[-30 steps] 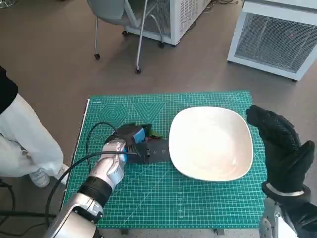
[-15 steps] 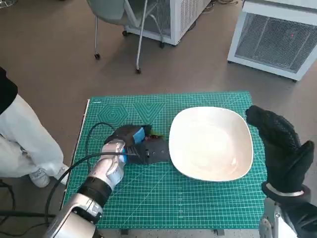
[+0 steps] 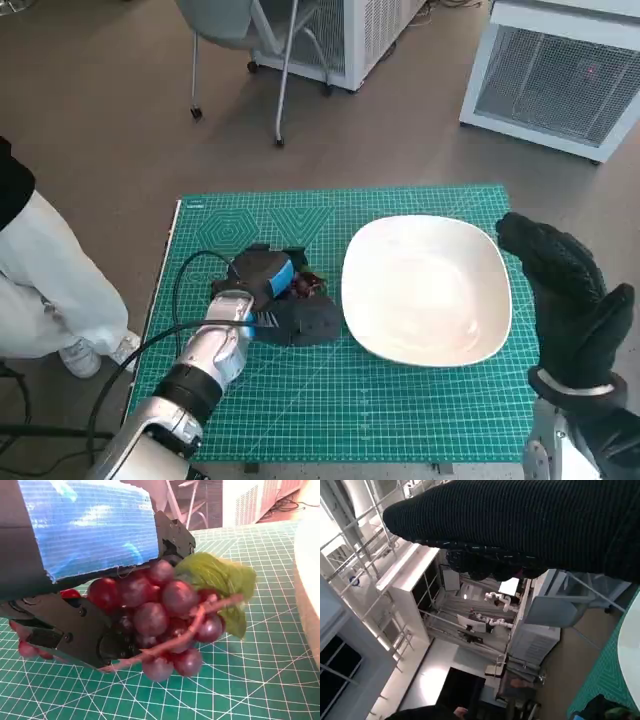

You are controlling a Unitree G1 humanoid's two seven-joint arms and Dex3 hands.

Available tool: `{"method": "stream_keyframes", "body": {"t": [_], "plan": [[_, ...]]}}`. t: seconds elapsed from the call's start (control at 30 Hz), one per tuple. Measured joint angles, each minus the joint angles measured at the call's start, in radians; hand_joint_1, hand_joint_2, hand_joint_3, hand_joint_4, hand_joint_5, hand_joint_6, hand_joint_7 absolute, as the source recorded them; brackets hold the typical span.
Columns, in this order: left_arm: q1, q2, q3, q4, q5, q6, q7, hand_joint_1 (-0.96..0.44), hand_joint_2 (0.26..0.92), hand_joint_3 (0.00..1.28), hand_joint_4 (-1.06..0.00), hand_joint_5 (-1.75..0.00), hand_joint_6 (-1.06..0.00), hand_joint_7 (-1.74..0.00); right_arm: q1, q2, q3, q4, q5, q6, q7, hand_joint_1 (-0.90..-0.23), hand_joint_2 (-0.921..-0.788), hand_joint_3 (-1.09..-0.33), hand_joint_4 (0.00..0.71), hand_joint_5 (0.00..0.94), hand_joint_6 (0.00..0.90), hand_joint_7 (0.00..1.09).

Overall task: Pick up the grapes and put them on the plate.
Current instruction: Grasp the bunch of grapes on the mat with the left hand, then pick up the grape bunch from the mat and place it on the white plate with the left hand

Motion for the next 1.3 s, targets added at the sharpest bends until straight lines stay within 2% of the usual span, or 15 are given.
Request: {"method": "stream_keyframes", "body": {"t": [0.23, 0.6, 1.07, 1.3], "plan": [[0.000, 0.000, 0.000, 0.000, -0.004, 0.000, -0.013, 0.00, 0.753, 0.61, -0.38, -1.54, -0.39, -1.51, 0.000, 0.000, 0.000, 0.000, 0.001, 0.002, 0.000, -0.529, -0.921, -0.562, 0.448, 0.000, 0.117, 0.53], [0.000, 0.000, 0.000, 0.000, -0.004, -0.003, -0.015, 0.00, 0.793, 0.53, -0.39, -1.52, -0.40, -1.48, 0.000, 0.000, -0.001, 0.000, 0.001, 0.002, 0.000, -0.528, -0.921, -0.563, 0.448, 0.000, 0.117, 0.54], [0.000, 0.005, 0.002, -0.001, -0.006, -0.012, -0.019, 0.00, 0.908, 0.38, -0.33, -1.54, -0.34, -1.50, -0.001, 0.000, -0.001, 0.000, -0.001, 0.001, 0.000, -0.526, -0.921, -0.564, 0.448, 0.000, 0.116, 0.54], [0.006, 0.031, 0.006, -0.041, -0.013, -0.015, -0.044, 0.00, 0.886, 0.41, -0.34, -1.53, -0.35, -1.50, -0.001, 0.000, 0.000, 0.000, -0.001, 0.001, 0.000, -0.525, -0.921, -0.563, 0.448, 0.000, 0.116, 0.54]]}}
